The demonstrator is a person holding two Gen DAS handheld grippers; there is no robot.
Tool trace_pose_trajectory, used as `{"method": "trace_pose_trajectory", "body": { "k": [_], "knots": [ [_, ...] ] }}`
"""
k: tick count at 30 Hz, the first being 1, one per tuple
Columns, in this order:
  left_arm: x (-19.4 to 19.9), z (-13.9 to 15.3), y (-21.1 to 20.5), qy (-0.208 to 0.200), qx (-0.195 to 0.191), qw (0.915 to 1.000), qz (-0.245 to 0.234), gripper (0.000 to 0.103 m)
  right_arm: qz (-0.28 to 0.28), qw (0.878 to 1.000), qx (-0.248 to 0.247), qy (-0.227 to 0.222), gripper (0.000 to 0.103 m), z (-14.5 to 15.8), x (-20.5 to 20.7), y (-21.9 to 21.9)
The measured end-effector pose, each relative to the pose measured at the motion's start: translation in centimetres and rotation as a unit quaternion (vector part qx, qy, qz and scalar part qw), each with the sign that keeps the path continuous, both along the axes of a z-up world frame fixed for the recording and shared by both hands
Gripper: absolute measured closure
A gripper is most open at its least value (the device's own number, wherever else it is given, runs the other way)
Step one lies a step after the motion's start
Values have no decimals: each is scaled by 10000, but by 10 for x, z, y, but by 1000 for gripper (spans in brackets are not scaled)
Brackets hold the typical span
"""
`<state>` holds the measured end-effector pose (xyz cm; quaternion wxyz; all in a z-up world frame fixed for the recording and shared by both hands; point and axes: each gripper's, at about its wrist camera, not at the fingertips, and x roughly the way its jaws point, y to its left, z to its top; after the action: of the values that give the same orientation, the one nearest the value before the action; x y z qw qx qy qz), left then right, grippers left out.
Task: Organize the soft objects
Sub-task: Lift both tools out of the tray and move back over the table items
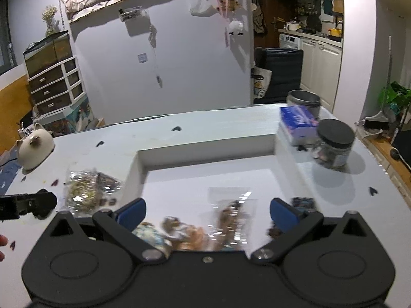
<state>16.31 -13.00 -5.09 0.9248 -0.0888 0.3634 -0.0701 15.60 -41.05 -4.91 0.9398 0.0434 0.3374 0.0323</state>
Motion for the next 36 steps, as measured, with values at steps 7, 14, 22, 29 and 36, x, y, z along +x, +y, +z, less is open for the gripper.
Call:
{"method": "trace_pose_trajectory", "body": {
  "k": [7,14,22,29,36],
  "knots": [
    [1,-1,46,-9,2,9999,167,0,175,9998,-13,-58,0,2,7,49],
    [-1,-2,82,-72,15,9997,236,0,295,9995,6,-105,0,4,10,87],
    [-2,-5,117,-128,241,9986,458,0,374,9992,56,-153,0,2,10,121],
    [9,-17,147,4,391,9979,512,0,424,9988,2,-228,0,5,14,144],
    [32,-33,173,39,597,9979,262,0,475,9988,-64,-109,0,4,21,157]
  ]
}}
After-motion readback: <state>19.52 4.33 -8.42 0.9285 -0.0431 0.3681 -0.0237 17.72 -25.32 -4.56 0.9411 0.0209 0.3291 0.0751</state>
